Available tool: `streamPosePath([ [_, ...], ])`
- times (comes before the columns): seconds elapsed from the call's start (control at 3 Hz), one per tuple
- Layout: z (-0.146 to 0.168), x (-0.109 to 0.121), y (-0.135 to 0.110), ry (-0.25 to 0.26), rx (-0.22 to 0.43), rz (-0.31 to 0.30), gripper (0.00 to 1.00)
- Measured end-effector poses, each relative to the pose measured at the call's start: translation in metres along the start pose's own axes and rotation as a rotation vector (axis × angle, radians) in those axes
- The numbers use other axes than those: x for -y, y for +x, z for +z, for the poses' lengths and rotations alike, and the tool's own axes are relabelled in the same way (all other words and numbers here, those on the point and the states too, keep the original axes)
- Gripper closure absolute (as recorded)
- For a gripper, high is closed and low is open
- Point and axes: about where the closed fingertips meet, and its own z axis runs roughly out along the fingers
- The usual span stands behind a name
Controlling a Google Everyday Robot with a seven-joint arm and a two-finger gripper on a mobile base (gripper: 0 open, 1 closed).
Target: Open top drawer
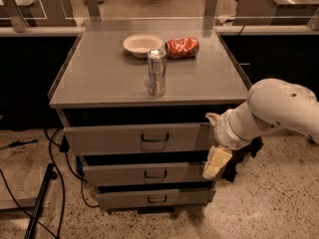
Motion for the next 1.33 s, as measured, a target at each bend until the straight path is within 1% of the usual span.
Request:
streamPosePath([
  [1.0,0.036,0.024,0.001,0.004,-0.016,-0.043,0.0],
  [1.33,0.049,0.035,-0.003,-0.007,-0.024,-0.06,0.0],
])
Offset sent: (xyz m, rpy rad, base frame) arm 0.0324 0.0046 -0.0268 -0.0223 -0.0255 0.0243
